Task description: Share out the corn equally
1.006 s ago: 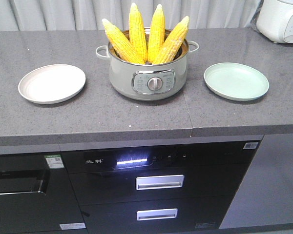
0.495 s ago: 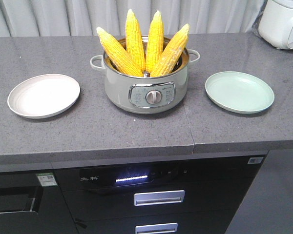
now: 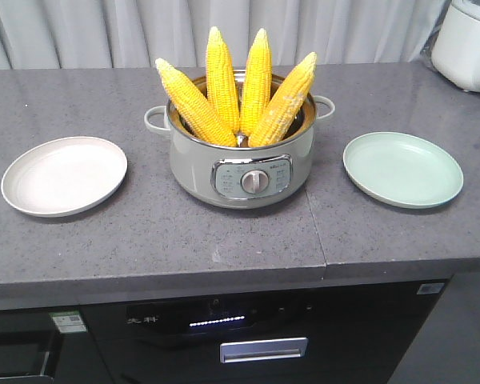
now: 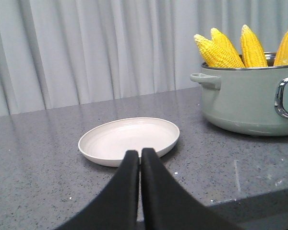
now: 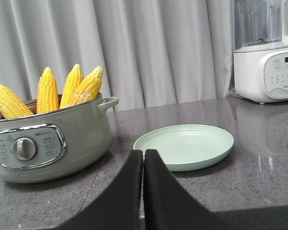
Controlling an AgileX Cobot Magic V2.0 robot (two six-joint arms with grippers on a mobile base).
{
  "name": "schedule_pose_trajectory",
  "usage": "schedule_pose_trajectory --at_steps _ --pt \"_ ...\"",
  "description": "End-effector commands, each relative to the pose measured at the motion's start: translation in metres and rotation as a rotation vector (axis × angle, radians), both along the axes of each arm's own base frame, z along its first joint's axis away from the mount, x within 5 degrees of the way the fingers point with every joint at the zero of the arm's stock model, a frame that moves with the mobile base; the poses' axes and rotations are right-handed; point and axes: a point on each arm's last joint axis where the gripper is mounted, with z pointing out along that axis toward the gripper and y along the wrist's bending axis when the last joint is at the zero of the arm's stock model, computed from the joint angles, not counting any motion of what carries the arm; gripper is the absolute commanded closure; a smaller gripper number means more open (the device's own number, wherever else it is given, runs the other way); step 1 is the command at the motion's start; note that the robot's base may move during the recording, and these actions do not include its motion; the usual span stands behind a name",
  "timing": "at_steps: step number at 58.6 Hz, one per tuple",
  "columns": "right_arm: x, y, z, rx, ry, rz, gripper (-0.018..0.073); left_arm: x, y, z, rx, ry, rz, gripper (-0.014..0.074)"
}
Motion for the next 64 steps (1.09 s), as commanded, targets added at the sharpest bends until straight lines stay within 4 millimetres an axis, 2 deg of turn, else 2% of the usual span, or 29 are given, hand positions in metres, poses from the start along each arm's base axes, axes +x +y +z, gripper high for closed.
schedule_pose_trajectory --at_steps 1,64 --pt "-0.0004 0.0009 0.0005 -0.019 -0.059 0.005 0.0561 -0.0038 -0.0023 0.0164 -0.014 -0.106 -0.03 0.0602" --pt "-0.0004 0.0009 0.0005 -0.019 -0.059 0.005 0.0561 -0.0038 -0.0023 0.0164 -0.014 -0.106 -0.03 0.0602"
